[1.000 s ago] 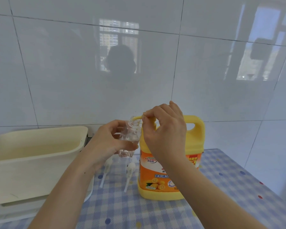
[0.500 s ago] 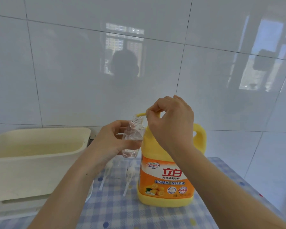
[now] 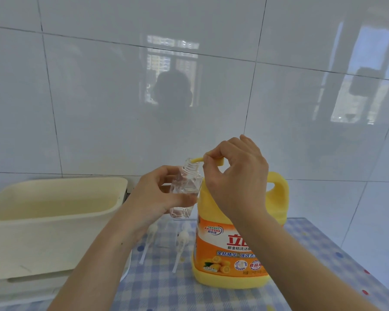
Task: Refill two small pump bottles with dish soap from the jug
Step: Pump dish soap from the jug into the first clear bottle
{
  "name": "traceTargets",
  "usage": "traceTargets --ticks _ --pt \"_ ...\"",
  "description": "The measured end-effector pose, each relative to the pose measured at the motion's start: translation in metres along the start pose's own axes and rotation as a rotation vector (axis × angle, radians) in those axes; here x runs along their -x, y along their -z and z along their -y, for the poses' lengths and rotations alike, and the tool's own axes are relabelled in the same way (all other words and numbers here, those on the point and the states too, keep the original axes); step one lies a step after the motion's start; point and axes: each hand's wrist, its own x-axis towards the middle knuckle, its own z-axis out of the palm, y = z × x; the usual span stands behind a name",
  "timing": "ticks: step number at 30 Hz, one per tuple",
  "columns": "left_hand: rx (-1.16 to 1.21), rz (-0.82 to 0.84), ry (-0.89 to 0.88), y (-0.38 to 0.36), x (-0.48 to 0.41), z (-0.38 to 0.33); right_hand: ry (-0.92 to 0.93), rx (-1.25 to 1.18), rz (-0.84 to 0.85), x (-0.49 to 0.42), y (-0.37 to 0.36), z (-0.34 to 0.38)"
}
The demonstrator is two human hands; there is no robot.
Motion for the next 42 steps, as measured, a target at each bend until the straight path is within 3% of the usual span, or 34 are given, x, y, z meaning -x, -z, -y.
traceTargets --ticks 17,42 --pt "-0.089 0.028 0.045 0.001 0.002 0.003 0.02 -0.052 -0.006 0.028 -0.005 -0.009" --pt "0.045 0.045 0.026 -0.001 0.001 0.002 -0.1 -0.016 0.028 -0.004 0.002 0.001"
